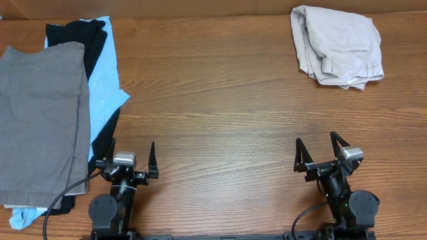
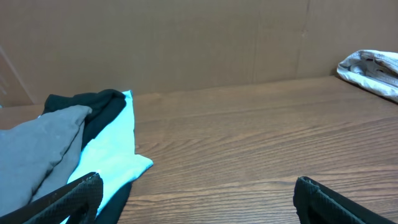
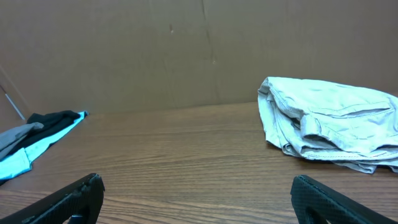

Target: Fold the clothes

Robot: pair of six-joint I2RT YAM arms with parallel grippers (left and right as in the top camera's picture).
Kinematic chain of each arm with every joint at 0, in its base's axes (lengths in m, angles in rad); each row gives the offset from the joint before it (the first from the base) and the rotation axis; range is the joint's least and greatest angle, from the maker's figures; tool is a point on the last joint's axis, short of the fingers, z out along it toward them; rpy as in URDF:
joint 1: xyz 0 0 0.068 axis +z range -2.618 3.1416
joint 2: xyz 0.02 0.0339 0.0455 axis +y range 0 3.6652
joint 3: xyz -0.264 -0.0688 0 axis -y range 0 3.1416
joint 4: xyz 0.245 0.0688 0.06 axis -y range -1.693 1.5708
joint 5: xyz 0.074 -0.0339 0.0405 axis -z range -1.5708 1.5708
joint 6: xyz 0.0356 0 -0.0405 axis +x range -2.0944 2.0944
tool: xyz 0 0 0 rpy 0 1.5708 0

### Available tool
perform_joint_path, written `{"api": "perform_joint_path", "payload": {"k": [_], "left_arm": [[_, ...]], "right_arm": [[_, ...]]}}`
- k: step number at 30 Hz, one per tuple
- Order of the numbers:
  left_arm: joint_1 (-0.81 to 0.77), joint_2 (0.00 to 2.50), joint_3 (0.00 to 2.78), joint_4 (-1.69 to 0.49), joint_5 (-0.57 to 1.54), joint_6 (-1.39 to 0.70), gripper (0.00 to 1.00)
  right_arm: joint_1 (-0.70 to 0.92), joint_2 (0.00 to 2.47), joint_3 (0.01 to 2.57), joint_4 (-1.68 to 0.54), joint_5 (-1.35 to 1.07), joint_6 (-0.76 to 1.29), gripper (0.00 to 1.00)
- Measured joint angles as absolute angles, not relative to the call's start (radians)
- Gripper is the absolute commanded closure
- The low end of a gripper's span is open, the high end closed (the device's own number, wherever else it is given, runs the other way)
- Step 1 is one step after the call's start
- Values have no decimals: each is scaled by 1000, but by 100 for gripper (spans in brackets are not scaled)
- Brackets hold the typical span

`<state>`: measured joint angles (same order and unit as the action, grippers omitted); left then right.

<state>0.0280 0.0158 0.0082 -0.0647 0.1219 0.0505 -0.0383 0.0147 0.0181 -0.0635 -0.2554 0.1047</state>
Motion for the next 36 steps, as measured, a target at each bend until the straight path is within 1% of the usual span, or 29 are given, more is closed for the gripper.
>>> {"api": "perform_joint_path", "payload": {"k": [11, 22, 27, 30, 36], "left_arm": [[28, 16, 8, -62, 122, 51, 0], [28, 16, 8, -11, 138, 51, 0], [28, 16, 8, 86, 121, 51, 0], [28, 15, 15, 102, 101, 51, 0], [28, 83, 129, 93, 88, 52, 0]], "right_arm": [[-39, 15, 18, -64, -255, 105, 0], [-39, 15, 18, -57, -255, 105, 0], [-38, 15, 18, 103, -258, 178, 0], [-39, 14, 23, 209, -266, 218, 0], [-38, 13, 114, 208, -284, 247, 0]]}}
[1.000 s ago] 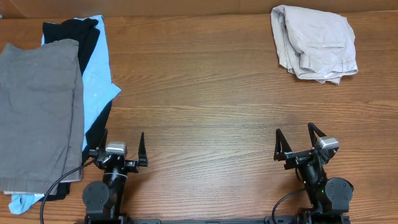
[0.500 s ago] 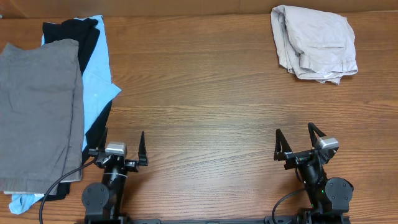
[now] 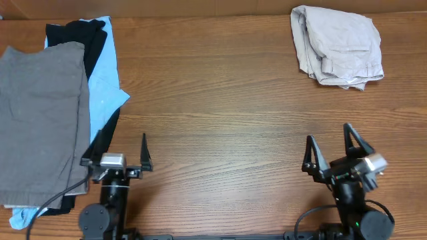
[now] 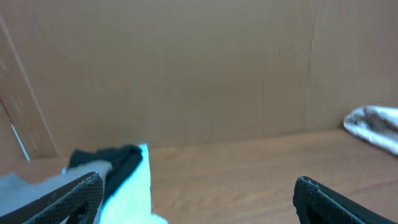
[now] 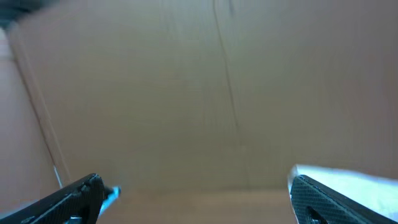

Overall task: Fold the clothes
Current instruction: 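Reach the left gripper to the grey shorts atop the left stack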

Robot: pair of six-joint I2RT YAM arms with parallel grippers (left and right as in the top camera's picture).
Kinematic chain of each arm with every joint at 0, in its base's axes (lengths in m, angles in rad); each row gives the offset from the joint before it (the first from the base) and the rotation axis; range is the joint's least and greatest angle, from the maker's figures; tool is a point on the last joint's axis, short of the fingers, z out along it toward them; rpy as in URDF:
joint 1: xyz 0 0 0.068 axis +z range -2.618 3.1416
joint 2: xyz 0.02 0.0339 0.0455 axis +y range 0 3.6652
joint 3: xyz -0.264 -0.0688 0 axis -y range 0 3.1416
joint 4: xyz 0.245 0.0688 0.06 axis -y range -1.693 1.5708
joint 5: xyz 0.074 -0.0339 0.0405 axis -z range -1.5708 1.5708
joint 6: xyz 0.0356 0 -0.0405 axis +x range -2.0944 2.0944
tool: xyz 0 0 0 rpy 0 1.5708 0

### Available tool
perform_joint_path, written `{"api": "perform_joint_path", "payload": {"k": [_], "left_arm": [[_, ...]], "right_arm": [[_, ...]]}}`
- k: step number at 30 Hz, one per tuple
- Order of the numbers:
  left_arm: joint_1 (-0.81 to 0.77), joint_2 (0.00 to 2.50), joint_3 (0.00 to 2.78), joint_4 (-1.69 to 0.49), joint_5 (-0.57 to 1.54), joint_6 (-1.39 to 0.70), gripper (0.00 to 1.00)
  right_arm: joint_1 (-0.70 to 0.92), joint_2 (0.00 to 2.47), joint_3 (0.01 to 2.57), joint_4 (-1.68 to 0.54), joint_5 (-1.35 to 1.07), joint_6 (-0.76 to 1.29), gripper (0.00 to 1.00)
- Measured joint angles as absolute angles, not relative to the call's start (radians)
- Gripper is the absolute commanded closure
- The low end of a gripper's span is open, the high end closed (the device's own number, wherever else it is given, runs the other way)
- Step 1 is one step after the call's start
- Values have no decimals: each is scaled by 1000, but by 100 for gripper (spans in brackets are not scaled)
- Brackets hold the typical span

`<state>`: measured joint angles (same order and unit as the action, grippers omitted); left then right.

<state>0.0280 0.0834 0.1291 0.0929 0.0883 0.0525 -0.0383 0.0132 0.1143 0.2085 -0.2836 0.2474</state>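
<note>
A pile of clothes lies at the table's left: grey shorts [image 3: 40, 120] on top, a black garment [image 3: 90, 37] and a light blue one [image 3: 105, 90] under them. A crumpled beige garment [image 3: 337, 45] sits at the far right, a blurred white patch [image 4: 373, 124] in the left wrist view. My left gripper [image 3: 115, 148] stands open at the front left, just right of the pile, nothing between its fingers. My right gripper [image 3: 331, 150] stands open at the front right, empty. Both wrist views are blurred and look at the back wall.
A brown cardboard wall [image 4: 199, 68] closes the table's far side. The wooden table [image 3: 213, 100] stretches bare between pile and beige garment. A black cable [image 3: 57, 200] runs from the left arm's base over the pile's lower edge.
Both grippers sit a little nearer the front edge, the left shifted leftwards and the right rightwards. Both wrist views now tilt higher, showing more wall. The clothes lie unmoved.
</note>
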Motion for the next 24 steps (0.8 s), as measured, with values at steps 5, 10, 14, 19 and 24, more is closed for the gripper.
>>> {"api": "perform_joint_path", "payload": {"k": [5, 10, 14, 19, 24], "left_arm": [[28, 280, 323, 90, 89, 63, 0], [28, 541, 578, -22, 116, 110, 0], [28, 762, 833, -218, 161, 132, 0], [28, 1050, 1183, -527, 216, 139, 0], [28, 1278, 1456, -794, 243, 142, 0]], "right_arm": [[-38, 21, 245, 144, -289, 249, 0], [-38, 135, 354, 51, -338, 215, 0], [-38, 311, 474, -27, -385, 197, 0], [-38, 593, 694, -165, -445, 186, 0], [-38, 886, 931, -379, -490, 183, 0]]}}
